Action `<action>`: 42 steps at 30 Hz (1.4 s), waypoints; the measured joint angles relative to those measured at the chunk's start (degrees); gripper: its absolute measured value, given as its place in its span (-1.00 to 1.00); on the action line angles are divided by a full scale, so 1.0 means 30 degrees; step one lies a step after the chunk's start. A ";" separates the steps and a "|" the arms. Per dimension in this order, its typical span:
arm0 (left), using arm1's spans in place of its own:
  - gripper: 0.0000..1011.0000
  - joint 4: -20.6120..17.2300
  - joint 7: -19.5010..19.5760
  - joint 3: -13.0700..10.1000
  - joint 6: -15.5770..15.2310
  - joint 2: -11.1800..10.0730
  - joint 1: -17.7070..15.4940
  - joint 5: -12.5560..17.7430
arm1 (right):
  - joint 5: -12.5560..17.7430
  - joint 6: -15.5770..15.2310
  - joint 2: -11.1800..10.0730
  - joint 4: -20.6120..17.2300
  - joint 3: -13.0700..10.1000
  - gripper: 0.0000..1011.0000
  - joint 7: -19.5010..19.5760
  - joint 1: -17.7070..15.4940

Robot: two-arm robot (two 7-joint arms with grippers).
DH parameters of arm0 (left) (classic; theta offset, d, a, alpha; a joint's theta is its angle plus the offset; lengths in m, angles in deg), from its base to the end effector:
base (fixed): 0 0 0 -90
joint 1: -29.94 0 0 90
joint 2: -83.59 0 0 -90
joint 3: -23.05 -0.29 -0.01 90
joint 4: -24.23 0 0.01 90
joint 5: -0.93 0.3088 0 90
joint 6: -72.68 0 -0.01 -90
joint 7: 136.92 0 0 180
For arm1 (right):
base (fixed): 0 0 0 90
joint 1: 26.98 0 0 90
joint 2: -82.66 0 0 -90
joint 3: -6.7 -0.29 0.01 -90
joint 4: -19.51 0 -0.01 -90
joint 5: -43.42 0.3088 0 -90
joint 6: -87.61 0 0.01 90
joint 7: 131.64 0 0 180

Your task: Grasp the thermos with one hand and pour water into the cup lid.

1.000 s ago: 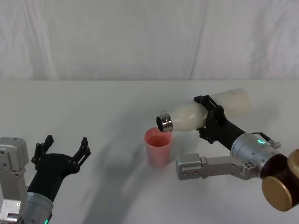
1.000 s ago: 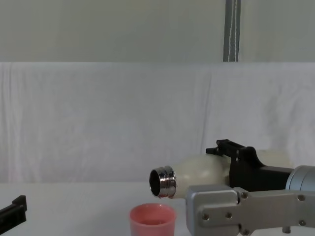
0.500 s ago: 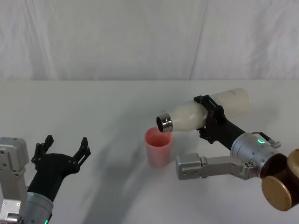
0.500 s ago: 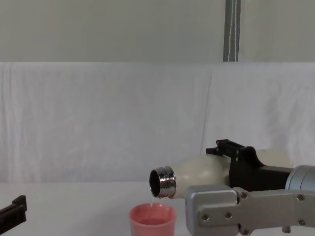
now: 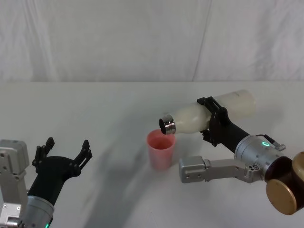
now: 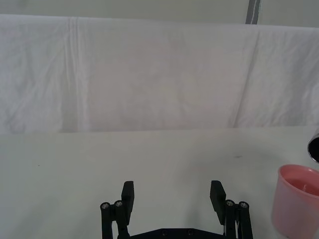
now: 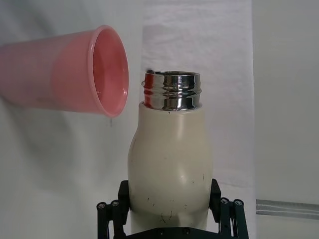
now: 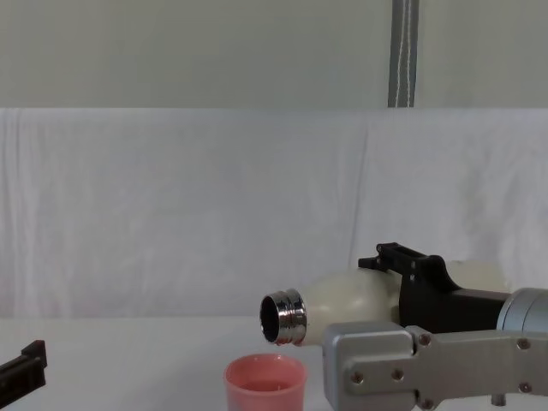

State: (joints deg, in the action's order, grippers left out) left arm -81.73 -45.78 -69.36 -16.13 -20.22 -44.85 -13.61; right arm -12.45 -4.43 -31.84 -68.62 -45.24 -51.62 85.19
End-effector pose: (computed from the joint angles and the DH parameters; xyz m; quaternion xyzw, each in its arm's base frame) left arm 0.2530 0.0376 -0.2852 -0.0174 0.0063 0.6616 0.7496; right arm 0.3778 0.0552 -0.2418 -0.3837 -0.5803 -0.3071 0.6493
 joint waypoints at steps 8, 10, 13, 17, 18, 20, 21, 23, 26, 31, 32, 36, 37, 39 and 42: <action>0.98 0.0000 0.0000 0.0000 0.0001 0.0000 0.0000 0.0000 | 0.0006 0.0001 -0.0021 0.0002 -0.0001 0.88 -0.0003 -0.0003; 0.98 0.0000 -0.0001 0.0000 0.0001 -0.0001 0.0000 0.0001 | 0.0007 0.0002 -0.0044 0.0001 0.0007 0.88 -0.0026 0.0014; 0.98 0.0000 0.0000 0.0000 0.0000 0.0000 0.0000 0.0001 | 0.0002 0.0006 -0.0097 0.0001 0.0046 0.88 -0.0083 0.0049; 0.98 0.0000 0.0000 0.0000 0.0000 0.0000 0.0000 0.0000 | -0.0049 0.0006 -0.0173 -0.0046 0.0100 0.88 -0.0170 0.0103; 0.98 0.0000 0.0000 0.0000 0.0000 0.0000 0.0000 0.0000 | -0.0057 0.0006 -0.0185 -0.0053 0.0110 0.88 -0.0191 0.0109; 0.98 0.0000 0.0000 0.0000 0.0000 0.0000 0.0000 0.0000 | -0.0064 0.0006 -0.0209 -0.0060 0.0118 0.88 -0.0206 0.0130; 0.98 0.0000 0.0000 -0.0001 0.0000 0.0000 0.0000 0.0000 | -0.0063 0.0007 -0.0212 -0.0059 0.0121 0.88 -0.0206 0.0140; 0.98 0.0000 0.0000 0.0000 0.0000 0.0000 -0.0001 0.0000 | -0.0064 0.0018 -0.0225 -0.0060 0.0134 0.88 -0.0206 0.0170; 0.98 0.0000 0.0000 0.0000 0.0000 -0.0001 -0.0001 0.0000 | -0.0102 0.0034 -0.0243 -0.0060 0.0170 0.88 -0.0208 0.0243; 0.98 0.0000 0.0000 0.0000 0.0000 0.0000 0.0000 0.0000 | -0.0238 0.0023 -0.0290 -0.0060 0.0242 0.88 -0.0251 0.0344; 0.98 -0.0001 0.0000 0.0000 0.0001 0.0000 0.0000 0.0000 | -0.0262 0.0018 -0.0303 -0.0060 0.0254 0.88 -0.0263 0.0363; 0.98 0.0000 -0.0001 0.0001 0.0000 0.0000 0.0000 0.0001 | -0.0399 -0.0047 -0.0374 -0.0074 0.0288 0.88 -0.0339 0.0429; 0.98 0.0000 0.0000 0.0000 0.0000 -0.0001 0.0000 0.0000 | -0.0436 -0.0075 -0.0398 -0.0076 0.0289 0.88 -0.0346 0.0454; 0.98 0.0000 0.0000 0.0000 0.0000 0.0000 0.0000 0.0000 | -0.0463 -0.0099 -0.0415 -0.0075 0.0288 0.88 -0.0347 0.0486; 0.98 0.0000 -0.0001 0.0000 0.0000 0.0000 0.0000 0.0000 | -0.0474 -0.0110 -0.0444 -0.0049 0.0284 0.88 -0.0348 0.0542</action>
State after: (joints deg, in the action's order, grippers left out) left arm -81.73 -45.78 -69.36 -16.13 -20.22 -44.85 -13.61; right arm -13.87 -4.76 -33.17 -68.76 -44.39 -52.67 86.81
